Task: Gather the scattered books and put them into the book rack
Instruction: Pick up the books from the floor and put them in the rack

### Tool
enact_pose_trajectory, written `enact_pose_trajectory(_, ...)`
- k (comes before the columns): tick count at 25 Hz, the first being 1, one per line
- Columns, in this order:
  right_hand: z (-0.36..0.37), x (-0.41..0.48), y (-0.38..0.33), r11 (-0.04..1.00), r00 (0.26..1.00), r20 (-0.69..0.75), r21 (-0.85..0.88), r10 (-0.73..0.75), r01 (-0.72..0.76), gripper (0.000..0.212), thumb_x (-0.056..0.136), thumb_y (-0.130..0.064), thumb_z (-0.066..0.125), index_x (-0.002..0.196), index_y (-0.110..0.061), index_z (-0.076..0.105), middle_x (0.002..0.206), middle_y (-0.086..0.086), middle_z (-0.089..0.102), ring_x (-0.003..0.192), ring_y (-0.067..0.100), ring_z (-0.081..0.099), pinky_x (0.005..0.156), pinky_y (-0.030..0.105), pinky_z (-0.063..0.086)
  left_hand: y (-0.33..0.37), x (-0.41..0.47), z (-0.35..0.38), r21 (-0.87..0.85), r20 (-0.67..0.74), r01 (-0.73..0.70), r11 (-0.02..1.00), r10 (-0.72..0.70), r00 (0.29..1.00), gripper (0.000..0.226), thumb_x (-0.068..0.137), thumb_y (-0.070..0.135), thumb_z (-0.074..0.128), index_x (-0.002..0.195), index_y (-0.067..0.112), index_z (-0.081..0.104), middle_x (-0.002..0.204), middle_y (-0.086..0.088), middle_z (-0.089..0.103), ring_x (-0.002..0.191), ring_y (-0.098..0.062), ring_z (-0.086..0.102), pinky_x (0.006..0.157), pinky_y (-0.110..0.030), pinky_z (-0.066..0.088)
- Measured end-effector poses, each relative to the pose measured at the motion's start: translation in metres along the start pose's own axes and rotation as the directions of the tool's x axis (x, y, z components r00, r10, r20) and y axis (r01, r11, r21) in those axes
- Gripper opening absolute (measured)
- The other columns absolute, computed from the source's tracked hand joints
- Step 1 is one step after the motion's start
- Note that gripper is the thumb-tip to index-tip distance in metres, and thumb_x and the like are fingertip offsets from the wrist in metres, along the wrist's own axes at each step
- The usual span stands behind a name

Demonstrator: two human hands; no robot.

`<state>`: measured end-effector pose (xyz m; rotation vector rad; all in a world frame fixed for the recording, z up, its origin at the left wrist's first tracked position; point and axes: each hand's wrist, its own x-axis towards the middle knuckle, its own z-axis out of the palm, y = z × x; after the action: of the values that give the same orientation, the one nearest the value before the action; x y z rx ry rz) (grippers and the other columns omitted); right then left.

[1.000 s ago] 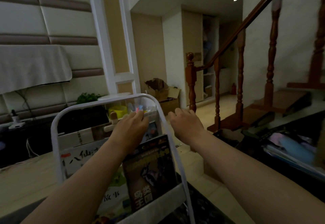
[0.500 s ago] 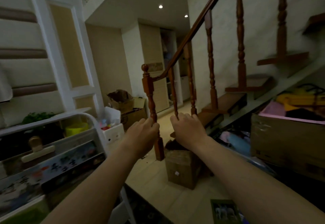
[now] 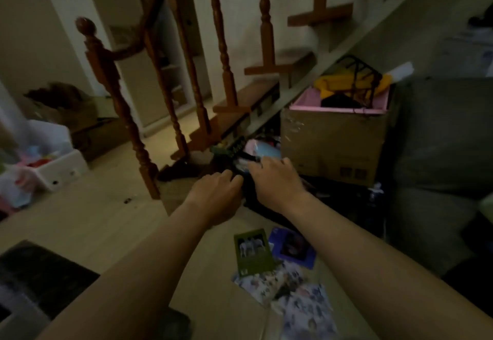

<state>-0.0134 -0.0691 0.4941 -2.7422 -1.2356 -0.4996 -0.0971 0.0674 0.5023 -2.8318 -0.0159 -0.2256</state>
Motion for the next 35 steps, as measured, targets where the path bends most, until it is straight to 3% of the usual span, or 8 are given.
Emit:
enact_pose_trajectory(6,0.104,-0.03,0.046,0.994,0.98,0.172,0.007,0.103,-0.106,0.034,0.096,-0.018,0.049,0.129,-0.017,0.043,0.123,0.015,0.05,0.112,0.036,0.048,0.096,0.048,0.035,0.051,0.021,0.112,-0.073,0.187,-0.1,0.992,0.112,0.976,0.039,0.101,0.043,0.04,0.129,0.017,0.044,0.122,-0.01,0.051,0.104,-0.029,0.054,0.072,-0.034,0.032)
enact_pose_trajectory(12,0.233,-0.067,0.075,0.966,0.901,0.363,0.005,0.238,-0.257,0.047,0.093,-0.024,0.058,0.136,-0.015,0.041,0.125,0.014,0.051,0.113,0.036,0.05,0.097,0.048,0.036,0.081,0.031,0.227,-0.173,0.322,-0.157,0.972,0.207,0.924,0.057,0.098,0.045,0.046,0.143,0.012,0.035,0.136,-0.016,0.046,0.115,-0.035,0.051,0.085,-0.04,0.043)
enact_pose_trajectory(19,0.393,-0.14,0.096,0.88,0.646,0.665,-0.036,0.375,-0.474,0.057,0.092,-0.025,0.061,0.142,-0.015,0.036,0.134,0.014,0.049,0.121,0.034,0.049,0.101,0.048,0.036,0.123,0.031,0.354,-0.232,0.472,-0.219,0.948,0.306,0.827,0.053,0.097,0.045,0.049,0.139,0.014,0.037,0.134,-0.017,0.047,0.116,-0.037,0.052,0.089,-0.041,0.045)
enact_pose_trajectory(24,0.469,-0.173,0.093,0.834,0.523,0.777,-0.006,0.351,-0.552,0.068,0.09,-0.035,0.067,0.145,-0.015,0.031,0.146,0.018,0.039,0.126,0.036,0.045,0.1,0.046,0.038,0.165,0.03,0.43,-0.413,0.568,-0.01,0.911,0.266,0.779,0.062,0.093,0.037,0.059,0.143,0.012,0.034,0.131,-0.016,0.049,0.117,-0.034,0.052,0.091,-0.041,0.046)
enact_pose_trajectory(27,0.499,-0.192,0.093,0.812,0.487,0.795,-0.011,0.362,-0.584,0.074,0.083,-0.039,0.071,0.141,-0.017,0.031,0.139,0.015,0.039,0.122,0.036,0.044,0.094,0.045,0.041,0.188,0.026,0.464,-0.559,0.632,0.265,0.786,0.197,0.75,0.062,0.089,0.025,0.067,0.142,0.007,0.039,0.131,-0.018,0.054,0.118,-0.033,0.053,0.091,-0.031,0.043)
enact_pose_trajectory(29,0.516,-0.207,0.091,0.818,0.471,0.804,-0.033,0.364,-0.575,0.086,0.077,-0.046,0.075,0.143,-0.017,0.027,0.14,0.015,0.034,0.124,0.037,0.04,0.094,0.047,0.04,0.202,0.023,0.485,-0.582,0.69,0.421,0.696,0.148,0.708,0.055,0.086,0.019,0.071,0.133,0.005,0.047,0.126,-0.016,0.059,0.116,-0.032,0.056,0.083,-0.026,0.041)
enact_pose_trajectory(33,0.536,-0.221,0.089,0.835,0.474,0.791,-0.08,0.386,-0.545,0.105,0.073,-0.05,0.078,0.149,-0.017,0.014,0.151,0.017,0.019,0.137,0.039,0.023,0.103,0.055,0.035,0.22,0.024,0.507,-0.567,0.739,0.534,0.627,0.101,0.666,0.057,0.078,0.018,0.078,0.127,0.005,0.051,0.128,-0.014,0.06,0.119,-0.031,0.056,0.086,-0.028,0.042)
enact_pose_trajectory(35,0.538,-0.222,0.091,0.83,0.455,0.8,-0.094,0.392,-0.55,0.114,0.07,-0.051,0.081,0.152,-0.016,0.01,0.153,0.018,0.016,0.139,0.04,0.02,0.104,0.056,0.033,0.225,0.026,0.516,-0.567,0.748,0.575,0.59,0.078,0.659,0.053,0.072,0.02,0.08,0.119,0.005,0.058,0.117,-0.009,0.064,0.113,-0.026,0.059,0.084,-0.026,0.045)
